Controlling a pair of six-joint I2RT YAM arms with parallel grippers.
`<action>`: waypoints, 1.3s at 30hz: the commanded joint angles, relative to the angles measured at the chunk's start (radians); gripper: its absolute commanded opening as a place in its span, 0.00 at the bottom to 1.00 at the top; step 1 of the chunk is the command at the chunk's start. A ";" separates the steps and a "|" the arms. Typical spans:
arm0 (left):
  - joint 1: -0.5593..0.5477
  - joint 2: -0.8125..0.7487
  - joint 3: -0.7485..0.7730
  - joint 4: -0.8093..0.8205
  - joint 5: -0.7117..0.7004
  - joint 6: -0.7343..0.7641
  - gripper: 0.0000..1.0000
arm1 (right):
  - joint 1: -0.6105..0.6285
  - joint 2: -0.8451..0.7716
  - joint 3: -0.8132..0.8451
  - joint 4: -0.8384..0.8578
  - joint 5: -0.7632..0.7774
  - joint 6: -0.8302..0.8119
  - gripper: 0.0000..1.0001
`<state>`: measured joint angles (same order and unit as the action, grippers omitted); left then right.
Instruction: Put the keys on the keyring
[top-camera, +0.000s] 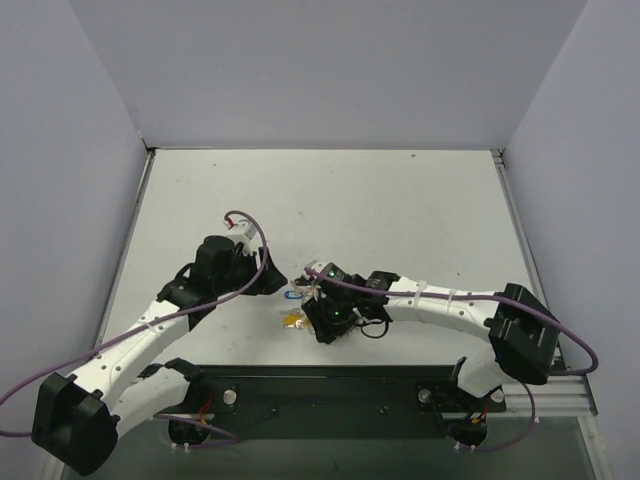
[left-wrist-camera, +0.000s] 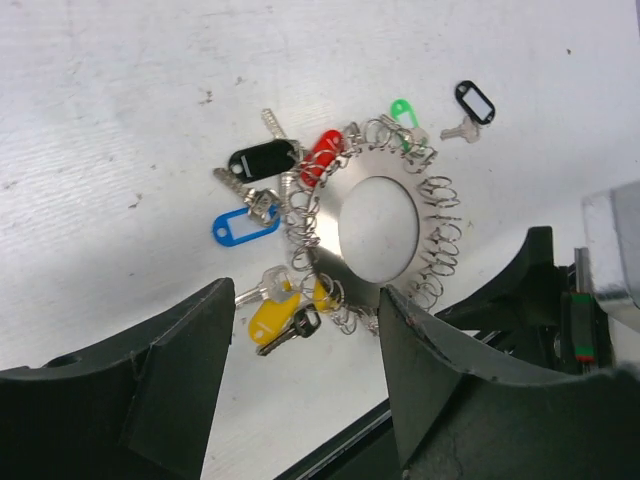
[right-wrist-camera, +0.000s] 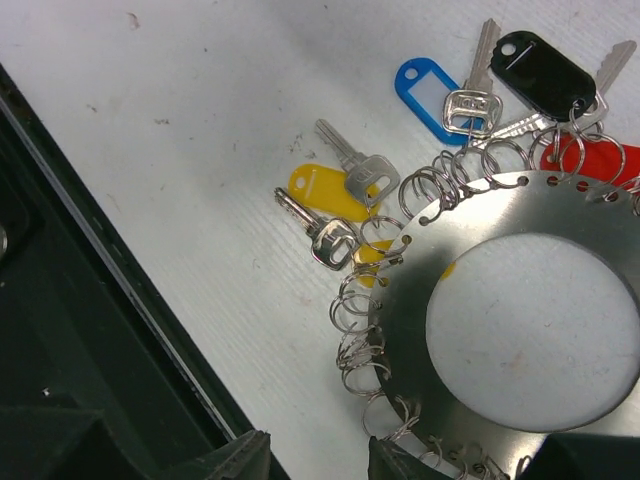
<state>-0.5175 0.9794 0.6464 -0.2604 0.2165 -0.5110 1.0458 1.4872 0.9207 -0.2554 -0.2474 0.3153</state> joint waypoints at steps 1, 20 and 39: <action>0.083 -0.024 -0.040 0.024 0.070 -0.064 0.69 | 0.046 0.065 0.033 0.027 0.138 0.037 0.44; 0.123 0.019 -0.068 0.049 0.139 -0.047 0.70 | 0.098 0.252 0.144 -0.002 0.243 0.047 0.38; 0.123 -0.045 -0.048 0.101 0.224 -0.014 0.69 | -0.012 0.021 0.126 -0.064 0.166 -0.058 0.00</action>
<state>-0.3973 0.9783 0.5728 -0.2462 0.3771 -0.5518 1.0878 1.5997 1.0378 -0.2859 -0.0109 0.3016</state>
